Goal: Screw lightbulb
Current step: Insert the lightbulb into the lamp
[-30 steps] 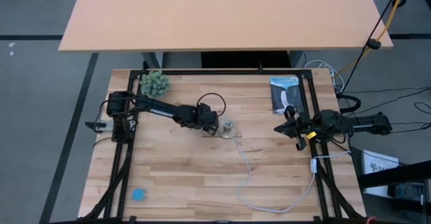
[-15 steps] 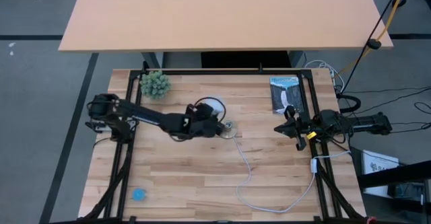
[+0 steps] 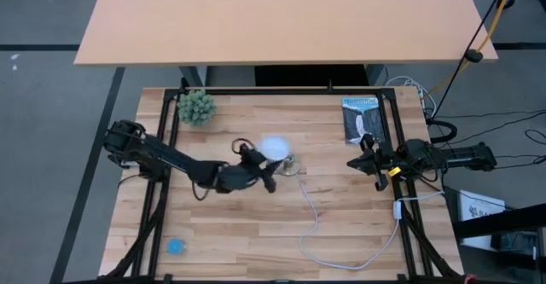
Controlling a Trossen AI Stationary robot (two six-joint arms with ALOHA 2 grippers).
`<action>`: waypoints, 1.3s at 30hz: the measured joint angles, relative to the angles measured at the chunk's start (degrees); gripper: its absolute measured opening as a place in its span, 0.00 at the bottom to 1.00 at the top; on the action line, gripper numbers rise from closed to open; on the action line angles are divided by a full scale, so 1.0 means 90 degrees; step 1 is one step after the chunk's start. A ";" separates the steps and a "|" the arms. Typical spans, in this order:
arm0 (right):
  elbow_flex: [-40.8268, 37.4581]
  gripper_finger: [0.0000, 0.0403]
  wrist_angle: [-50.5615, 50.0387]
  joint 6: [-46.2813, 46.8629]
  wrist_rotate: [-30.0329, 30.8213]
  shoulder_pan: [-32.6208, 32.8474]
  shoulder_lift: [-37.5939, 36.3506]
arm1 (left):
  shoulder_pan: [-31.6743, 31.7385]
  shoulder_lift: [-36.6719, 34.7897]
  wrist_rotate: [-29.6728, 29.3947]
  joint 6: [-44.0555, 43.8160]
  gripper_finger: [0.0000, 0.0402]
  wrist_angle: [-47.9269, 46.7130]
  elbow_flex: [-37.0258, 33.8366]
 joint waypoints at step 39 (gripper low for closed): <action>0.0001 0.00 0.0009 0.0000 0.0000 0.0001 -0.0001 | 0.1732 0.0817 0.4331 0.2206 0.40 0.2497 -0.0116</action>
